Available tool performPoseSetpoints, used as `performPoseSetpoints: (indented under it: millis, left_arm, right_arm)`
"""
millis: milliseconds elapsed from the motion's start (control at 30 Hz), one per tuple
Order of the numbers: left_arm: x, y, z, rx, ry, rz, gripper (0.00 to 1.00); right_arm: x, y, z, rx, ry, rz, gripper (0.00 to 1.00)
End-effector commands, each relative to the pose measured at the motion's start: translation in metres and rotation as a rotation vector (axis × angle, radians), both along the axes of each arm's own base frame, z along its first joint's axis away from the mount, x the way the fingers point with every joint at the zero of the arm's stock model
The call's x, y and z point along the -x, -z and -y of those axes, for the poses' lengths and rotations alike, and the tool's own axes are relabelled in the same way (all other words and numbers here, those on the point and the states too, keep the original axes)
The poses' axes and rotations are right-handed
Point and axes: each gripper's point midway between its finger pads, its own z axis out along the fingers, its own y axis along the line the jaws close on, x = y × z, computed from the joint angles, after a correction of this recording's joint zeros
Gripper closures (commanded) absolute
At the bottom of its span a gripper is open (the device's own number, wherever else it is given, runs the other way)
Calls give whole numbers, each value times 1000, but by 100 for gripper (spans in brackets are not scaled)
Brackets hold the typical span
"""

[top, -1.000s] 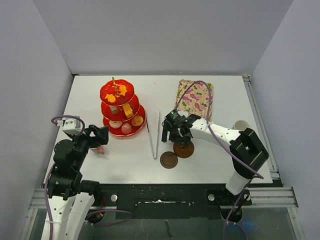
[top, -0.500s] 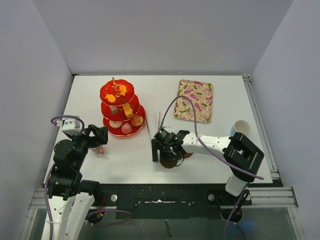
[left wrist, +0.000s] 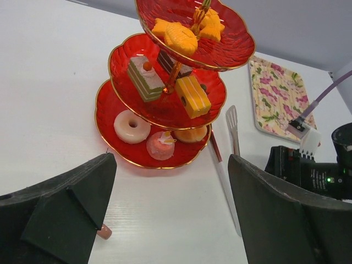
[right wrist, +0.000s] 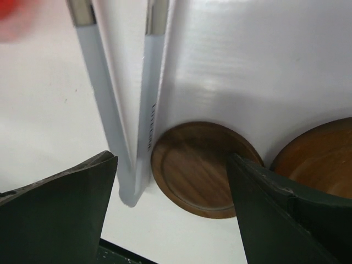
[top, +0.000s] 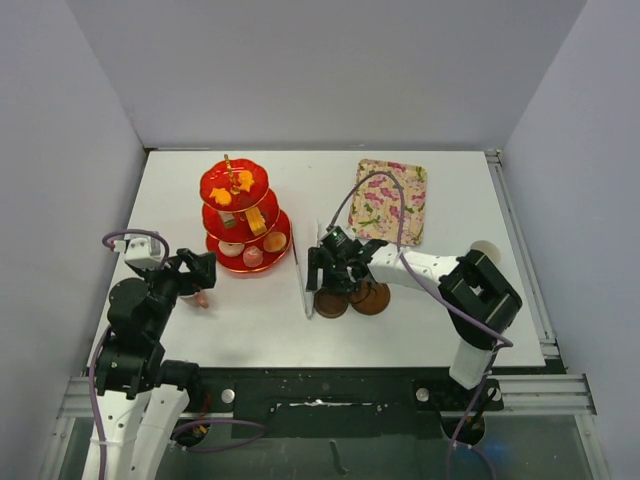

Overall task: Serve the afternoon tea
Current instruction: Adjust the coaster at the center of the board.

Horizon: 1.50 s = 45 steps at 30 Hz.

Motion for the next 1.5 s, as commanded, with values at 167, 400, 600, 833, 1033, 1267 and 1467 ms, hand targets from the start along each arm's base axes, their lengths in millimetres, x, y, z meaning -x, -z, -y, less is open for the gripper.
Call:
performPoseSetpoints:
  millis: [167,400,600,833,1033,1267,1467]
  left_arm:
    - [-3,-11,-2,4,-12,33,19]
    - [-2,-12,-3,4,-14,38,19]
    - [-2,-10,-6,3,-32,31,19]
    - [-4,-3,-17,6,-102,1,19]
    - [-6,3,-27,12,-171,-29,19]
    - [-8,26,-47,26,-305,-108,19]
    - [-10,37,-61,46,-414,-149,19]
  right_arm:
    - [-47,-45,6,-4,-39,124,16]
    - [-57,-58,63,92,103,157,15]
    - [-46,-29,75,121,81,64,18]
    - [-35,-13,82,226,79,38,19]
    - [-41,-33,95,297,93,109,20]
    - [-43,-79,76,286,50,272,20]
    - [-41,-108,96,285,181,367,20]
